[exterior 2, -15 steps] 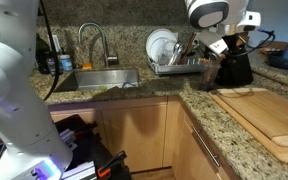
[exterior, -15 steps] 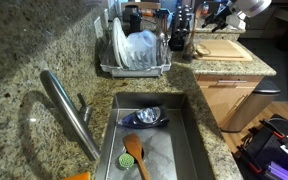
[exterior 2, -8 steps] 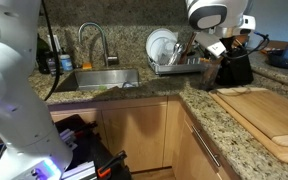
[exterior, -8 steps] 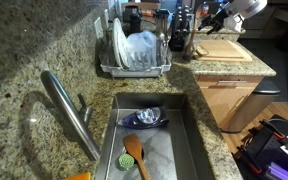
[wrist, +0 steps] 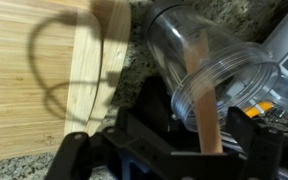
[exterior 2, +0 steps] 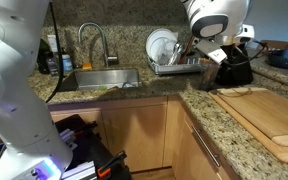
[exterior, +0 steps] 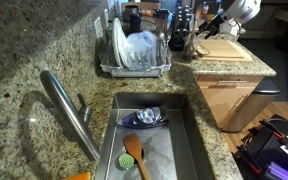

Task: Take the wooden spoon from the clear cup and place it on the wooden chopping board

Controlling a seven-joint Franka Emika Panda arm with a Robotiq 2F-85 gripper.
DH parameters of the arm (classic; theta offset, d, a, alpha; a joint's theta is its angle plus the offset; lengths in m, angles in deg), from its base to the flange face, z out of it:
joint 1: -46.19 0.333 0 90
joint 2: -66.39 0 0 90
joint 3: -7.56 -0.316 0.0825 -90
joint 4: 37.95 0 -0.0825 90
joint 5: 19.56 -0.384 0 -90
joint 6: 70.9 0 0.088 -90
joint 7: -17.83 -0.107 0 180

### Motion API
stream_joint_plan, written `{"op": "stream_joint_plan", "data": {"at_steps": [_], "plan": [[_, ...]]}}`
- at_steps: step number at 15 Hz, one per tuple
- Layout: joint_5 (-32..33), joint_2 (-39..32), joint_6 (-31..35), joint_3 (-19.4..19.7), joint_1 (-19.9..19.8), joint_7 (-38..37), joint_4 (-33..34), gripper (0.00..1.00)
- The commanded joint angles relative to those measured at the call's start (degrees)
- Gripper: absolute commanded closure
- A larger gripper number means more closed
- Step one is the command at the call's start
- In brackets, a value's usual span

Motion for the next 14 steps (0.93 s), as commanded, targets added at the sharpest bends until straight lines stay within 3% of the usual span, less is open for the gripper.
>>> {"op": "stream_joint_plan", "data": {"at_steps": [1,4,5,9,14], "plan": [[-0.6,-2.5,4.5,-2.8,0.1,-2.7,2.4,0.00],[0.7,-5.3,13.9,-4.1,0.9,-4.3,4.4,0.00],[0.0,-2.5,9.5,-3.4,0.9,-3.3,1.8,0.00],[-0.5,-5.1,14.2,-4.0,1.3,-3.6,3.6,0.00],[-0.4,-4.5,13.2,-3.7,1.4,-4.3,3.2,0.00]]}}
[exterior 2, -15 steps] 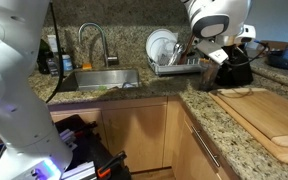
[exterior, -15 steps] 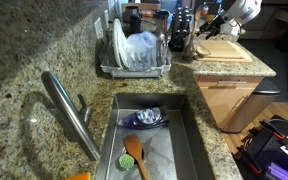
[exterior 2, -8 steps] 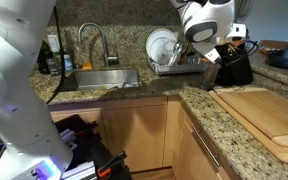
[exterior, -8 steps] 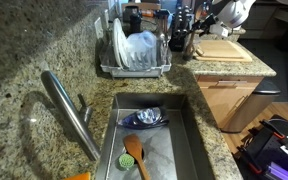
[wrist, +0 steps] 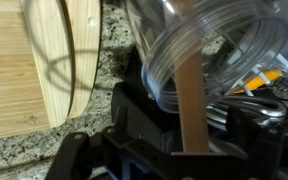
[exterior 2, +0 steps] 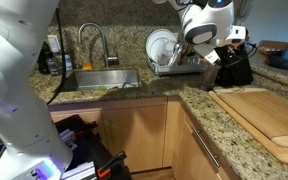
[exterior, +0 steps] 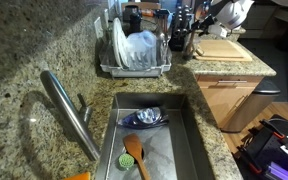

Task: Take the wooden spoon from the clear cup and place it on the wooden chopping board

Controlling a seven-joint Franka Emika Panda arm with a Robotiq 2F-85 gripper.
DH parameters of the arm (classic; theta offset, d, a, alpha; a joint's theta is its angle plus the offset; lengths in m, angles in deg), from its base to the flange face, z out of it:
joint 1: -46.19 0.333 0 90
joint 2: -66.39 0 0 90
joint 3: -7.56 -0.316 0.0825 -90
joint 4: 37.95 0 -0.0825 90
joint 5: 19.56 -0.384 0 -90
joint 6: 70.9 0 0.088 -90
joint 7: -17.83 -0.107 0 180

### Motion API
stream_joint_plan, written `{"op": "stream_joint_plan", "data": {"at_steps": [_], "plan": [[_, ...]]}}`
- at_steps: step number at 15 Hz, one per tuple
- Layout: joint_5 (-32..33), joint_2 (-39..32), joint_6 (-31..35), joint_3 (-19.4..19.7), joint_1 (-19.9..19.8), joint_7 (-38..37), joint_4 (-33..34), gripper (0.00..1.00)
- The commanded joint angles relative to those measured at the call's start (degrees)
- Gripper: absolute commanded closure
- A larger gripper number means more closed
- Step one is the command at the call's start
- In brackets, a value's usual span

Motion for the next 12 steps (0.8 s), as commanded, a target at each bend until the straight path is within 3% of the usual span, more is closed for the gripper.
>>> {"op": "stream_joint_plan", "data": {"at_steps": [1,2,12], "plan": [[0.5,0.0,-0.7,0.7,0.3,-0.8,-0.1,0.11],[0.8,-0.1,-0.7,1.0,0.5,-1.2,0.0,0.26],[5.4,-0.5,-0.3,4.0,2.0,-4.0,1.1,0.95]]}}
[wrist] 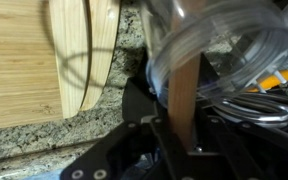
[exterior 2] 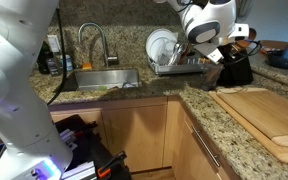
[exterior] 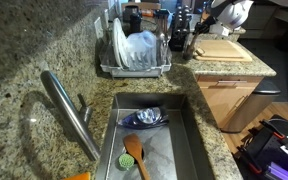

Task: Take the wooden spoon from the clear cup and place it on the wooden chopping board

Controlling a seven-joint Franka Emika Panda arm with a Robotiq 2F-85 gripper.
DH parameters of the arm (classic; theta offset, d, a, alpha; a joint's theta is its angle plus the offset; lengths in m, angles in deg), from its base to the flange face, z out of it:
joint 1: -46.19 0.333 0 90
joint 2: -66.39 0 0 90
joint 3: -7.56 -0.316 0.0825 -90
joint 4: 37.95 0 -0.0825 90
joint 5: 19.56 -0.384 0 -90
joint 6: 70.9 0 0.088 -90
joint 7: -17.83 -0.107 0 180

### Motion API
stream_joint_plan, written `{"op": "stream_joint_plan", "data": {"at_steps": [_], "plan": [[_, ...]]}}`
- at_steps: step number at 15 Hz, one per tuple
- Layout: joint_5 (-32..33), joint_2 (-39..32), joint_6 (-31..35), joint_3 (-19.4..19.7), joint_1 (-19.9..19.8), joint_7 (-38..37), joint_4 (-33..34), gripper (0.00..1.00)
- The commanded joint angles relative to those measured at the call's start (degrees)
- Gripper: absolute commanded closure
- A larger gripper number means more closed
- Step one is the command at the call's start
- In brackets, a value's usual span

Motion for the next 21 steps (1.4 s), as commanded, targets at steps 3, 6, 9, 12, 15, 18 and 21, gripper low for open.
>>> {"op": "stream_joint_plan", "data": {"at_steps": [3,6,9,12,15,18,21], "plan": [[1.9,-0.6,0.0,1.9,1.3,-1.5,1.0,0.94],[1.9,-0.7,0.3,1.9,1.5,-1.6,1.3,0.94],[1.1,-0.4,0.7,1.4,1.3,-1.5,0.7,0.94],[-0.4,1.2,-2.0,0.7,0.5,-3.2,1.2,0.94],[-0.2,2.1,-2.0,1.3,0.3,-6.7,3.7,0.94],[0.9,2.5,-1.9,2.7,0.5,-9.7,6.4,0.94],[11.0,3.9,-4.7,6.5,0.9,-19.9,6.9,0.94]]}}
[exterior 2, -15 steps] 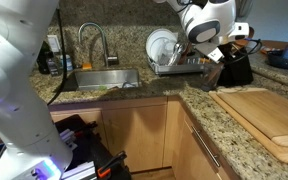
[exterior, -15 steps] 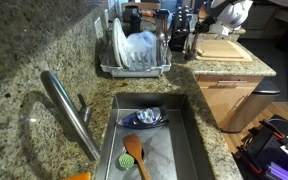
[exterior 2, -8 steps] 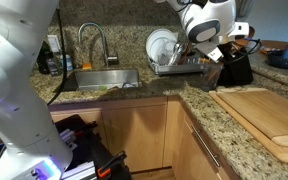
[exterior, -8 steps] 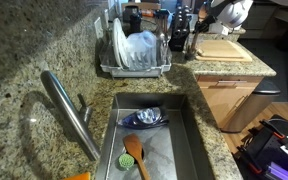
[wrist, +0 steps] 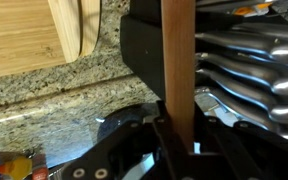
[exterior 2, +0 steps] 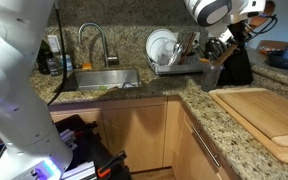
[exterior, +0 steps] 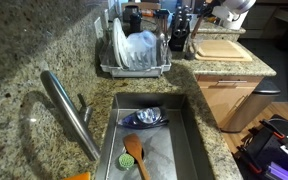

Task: Take the wooden spoon from the clear cup and place it on the wooden chopping board

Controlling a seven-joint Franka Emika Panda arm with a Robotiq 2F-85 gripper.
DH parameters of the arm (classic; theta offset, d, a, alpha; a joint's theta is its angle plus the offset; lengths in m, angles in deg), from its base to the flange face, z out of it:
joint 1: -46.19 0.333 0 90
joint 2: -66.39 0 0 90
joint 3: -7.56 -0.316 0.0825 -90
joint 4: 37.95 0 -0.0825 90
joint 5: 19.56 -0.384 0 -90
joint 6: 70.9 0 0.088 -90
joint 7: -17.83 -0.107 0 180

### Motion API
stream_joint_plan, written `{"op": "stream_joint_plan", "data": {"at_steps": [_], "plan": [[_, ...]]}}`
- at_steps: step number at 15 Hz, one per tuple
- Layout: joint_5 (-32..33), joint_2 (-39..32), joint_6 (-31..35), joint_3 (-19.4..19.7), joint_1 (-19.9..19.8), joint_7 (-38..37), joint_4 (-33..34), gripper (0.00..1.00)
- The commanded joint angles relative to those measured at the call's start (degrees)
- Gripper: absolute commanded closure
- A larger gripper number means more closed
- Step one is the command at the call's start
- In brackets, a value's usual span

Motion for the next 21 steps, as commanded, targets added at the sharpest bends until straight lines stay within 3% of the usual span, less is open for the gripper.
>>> {"op": "stream_joint_plan", "data": {"at_steps": [1,3,5,9,12,18,21], "plan": [[9.8,2.0,-6.7,5.5,0.9,-10.6,1.2,0.94],[15.2,2.7,-13.0,8.9,1.2,-16.9,3.2,0.94],[16.2,3.3,-19.9,9.8,-0.5,-21.3,7.1,0.94],[11.4,3.7,-34.6,10.1,-5.7,-28.4,15.4,0.94],[6.5,2.3,-42.8,9.8,-10.6,-29.4,17.3,0.94],[-0.4,-5.1,-45.4,10.1,-16.1,-30.4,9.3,0.94],[-4.4,-11.7,-46.3,8.8,-17.5,-33.2,9.4,0.94]]}}
